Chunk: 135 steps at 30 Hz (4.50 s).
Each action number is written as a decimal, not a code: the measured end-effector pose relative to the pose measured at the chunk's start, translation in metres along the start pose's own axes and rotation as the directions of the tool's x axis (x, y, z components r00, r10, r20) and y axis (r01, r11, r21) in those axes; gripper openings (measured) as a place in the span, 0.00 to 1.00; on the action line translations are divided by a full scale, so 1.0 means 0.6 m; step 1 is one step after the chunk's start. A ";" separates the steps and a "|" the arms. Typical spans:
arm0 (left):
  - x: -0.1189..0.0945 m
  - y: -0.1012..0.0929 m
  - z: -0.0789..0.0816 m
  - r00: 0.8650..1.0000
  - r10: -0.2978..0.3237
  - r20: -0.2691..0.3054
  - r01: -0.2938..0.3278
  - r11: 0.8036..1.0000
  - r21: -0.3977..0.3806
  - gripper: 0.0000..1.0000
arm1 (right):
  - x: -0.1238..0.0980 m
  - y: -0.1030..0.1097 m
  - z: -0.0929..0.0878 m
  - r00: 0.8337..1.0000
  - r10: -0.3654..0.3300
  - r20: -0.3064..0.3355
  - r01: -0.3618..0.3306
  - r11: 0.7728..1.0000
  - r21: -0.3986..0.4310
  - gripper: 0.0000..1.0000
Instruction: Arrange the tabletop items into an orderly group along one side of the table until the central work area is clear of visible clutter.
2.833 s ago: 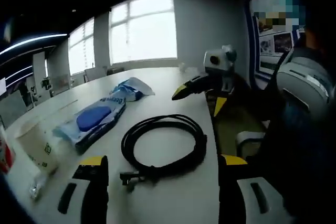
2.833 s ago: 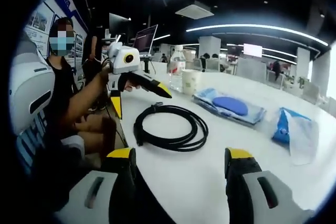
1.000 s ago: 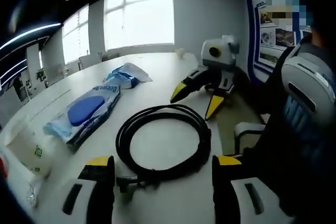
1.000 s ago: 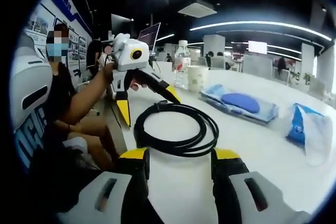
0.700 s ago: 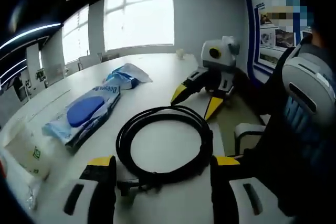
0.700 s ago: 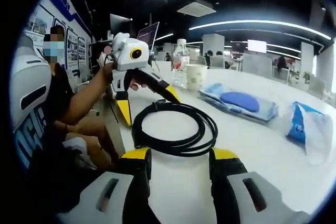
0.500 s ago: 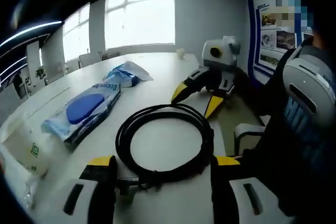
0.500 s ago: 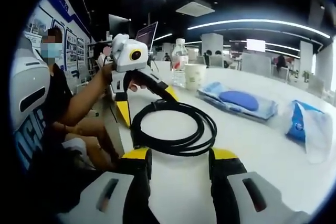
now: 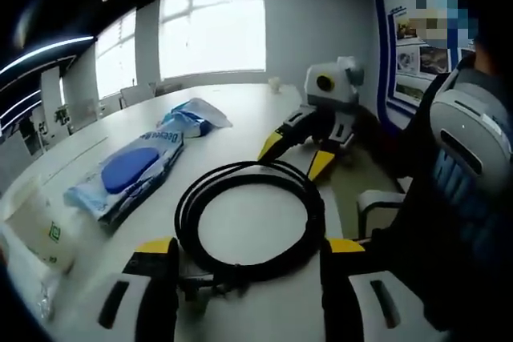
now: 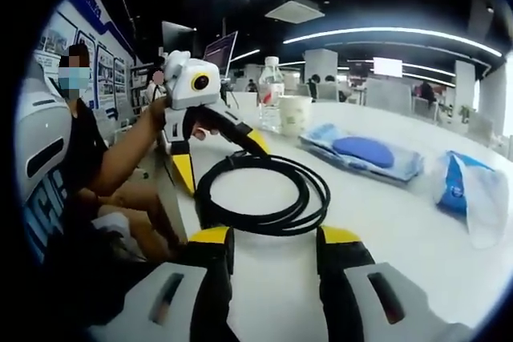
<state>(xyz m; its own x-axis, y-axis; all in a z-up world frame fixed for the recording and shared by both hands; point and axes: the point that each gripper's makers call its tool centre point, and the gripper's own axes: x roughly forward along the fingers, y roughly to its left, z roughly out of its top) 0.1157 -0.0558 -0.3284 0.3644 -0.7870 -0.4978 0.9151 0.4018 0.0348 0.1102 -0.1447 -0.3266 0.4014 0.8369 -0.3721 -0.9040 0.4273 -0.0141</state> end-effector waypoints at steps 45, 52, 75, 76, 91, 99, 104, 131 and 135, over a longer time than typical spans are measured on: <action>-0.022 -0.003 0.033 0.998 0.036 0.055 -0.038 0.999 0.021 0.68 | -0.011 0.027 0.038 0.993 0.059 0.100 -0.060 0.998 0.009 0.28; -0.018 -0.003 0.055 0.997 0.036 0.067 -0.039 0.998 0.043 0.68 | -0.028 0.017 0.049 0.991 0.041 0.124 -0.042 0.999 0.001 0.28; -0.017 0.011 0.048 0.997 0.075 0.029 -0.077 0.995 0.057 0.64 | -0.037 0.009 0.054 0.990 0.018 0.137 -0.019 1.000 0.008 0.28; -0.017 0.012 0.047 0.997 0.075 0.029 -0.077 0.995 0.056 0.64 | -0.037 0.008 0.054 0.991 0.015 0.136 -0.017 1.000 0.009 0.28; -0.018 0.020 0.027 0.996 0.083 0.022 -0.083 0.996 0.033 0.64 | -0.030 0.005 0.038 0.995 0.020 0.101 -0.021 1.000 0.009 0.31; -0.021 0.026 0.013 0.996 0.085 -0.003 -0.085 0.996 0.020 0.64 | -0.025 -0.001 0.028 0.997 0.021 0.073 -0.022 1.000 0.011 0.31; -0.016 0.024 0.010 0.997 0.073 -0.007 -0.073 0.997 0.020 0.64 | -0.023 -0.004 0.020 0.999 0.015 0.052 -0.016 1.000 0.003 0.32; -0.001 0.017 -0.003 1.000 0.025 -0.005 -0.025 1.000 0.010 0.64 | -0.008 -0.014 0.017 0.999 -0.005 0.042 0.009 0.995 -0.099 0.39; -0.001 0.019 -0.004 1.000 0.028 -0.005 -0.028 1.000 0.007 0.64 | -0.004 -0.011 0.018 0.999 0.009 0.046 -0.004 0.995 -0.102 0.38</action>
<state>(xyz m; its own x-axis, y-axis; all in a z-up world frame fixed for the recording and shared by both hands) 0.1254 -0.0500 -0.3297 0.3892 -0.7733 -0.5006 0.9057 0.4203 0.0549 0.1165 -0.1458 -0.3156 0.3998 0.8554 -0.3294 -0.9159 0.3866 -0.1077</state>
